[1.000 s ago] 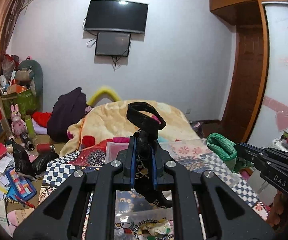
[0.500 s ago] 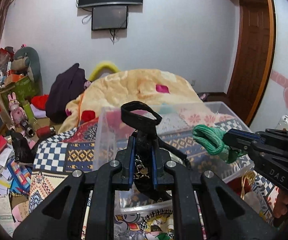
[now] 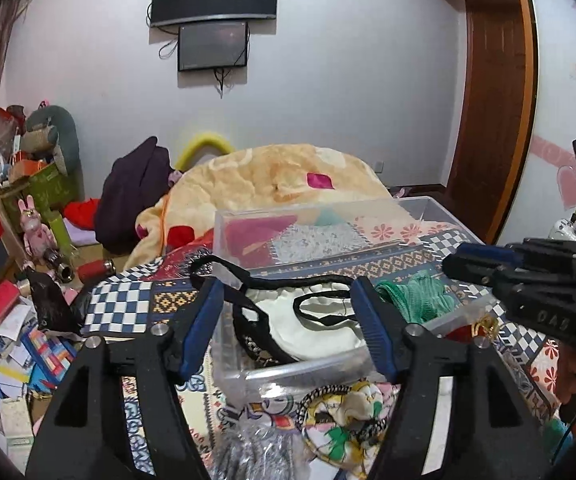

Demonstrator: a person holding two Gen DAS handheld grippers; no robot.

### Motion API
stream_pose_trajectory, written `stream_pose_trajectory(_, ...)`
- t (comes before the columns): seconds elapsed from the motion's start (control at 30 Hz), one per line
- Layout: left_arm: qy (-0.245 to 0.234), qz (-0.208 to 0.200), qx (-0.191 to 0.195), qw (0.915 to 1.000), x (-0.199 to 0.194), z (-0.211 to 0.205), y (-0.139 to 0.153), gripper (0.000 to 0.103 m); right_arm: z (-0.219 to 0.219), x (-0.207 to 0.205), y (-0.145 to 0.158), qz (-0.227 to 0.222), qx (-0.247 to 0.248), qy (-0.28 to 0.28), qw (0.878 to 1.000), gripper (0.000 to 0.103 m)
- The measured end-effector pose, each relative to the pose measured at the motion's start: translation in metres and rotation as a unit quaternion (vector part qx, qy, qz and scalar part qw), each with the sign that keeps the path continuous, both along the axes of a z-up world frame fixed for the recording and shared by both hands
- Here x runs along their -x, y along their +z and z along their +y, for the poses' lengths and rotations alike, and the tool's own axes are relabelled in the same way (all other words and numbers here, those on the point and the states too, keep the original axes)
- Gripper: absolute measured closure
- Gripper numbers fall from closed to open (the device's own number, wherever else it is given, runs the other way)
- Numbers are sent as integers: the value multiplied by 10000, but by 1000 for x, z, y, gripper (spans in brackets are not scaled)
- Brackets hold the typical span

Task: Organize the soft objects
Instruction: 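Carry the glove into the clear box with right tool while left tool drops bag, then grasp the grey knitwear bag with left tool while right tool grasps the yellow sponge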

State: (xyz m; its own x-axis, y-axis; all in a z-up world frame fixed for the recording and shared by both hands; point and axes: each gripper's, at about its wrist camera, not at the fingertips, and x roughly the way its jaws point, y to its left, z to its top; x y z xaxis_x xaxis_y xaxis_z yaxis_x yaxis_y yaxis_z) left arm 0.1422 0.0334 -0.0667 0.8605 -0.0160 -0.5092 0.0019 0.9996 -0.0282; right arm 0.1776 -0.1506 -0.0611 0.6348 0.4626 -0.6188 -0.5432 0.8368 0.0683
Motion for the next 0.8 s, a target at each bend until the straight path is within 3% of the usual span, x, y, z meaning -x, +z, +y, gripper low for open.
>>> stream_pose_trajectory(0.27,-82,-86,64,9999,34,8,7,16,-24,37,20,-378,-315,-94,9987,45)
stream_pose_trajectory(0.5,-107,-8,-62,9999,60,8,-2,5,-34,63,13,-412,-457,-89,9981,25)
stream_pose_trajectory(0.67,-73,187,-16,9998,71,13,-17,4,-29,80,-3,-576,-68,-120,9982,20)
stream_pose_trajectory(0.8,60,392,42,9992,77,18,-35,4,-28,87,-22,-281,-18,-23,9996,20)
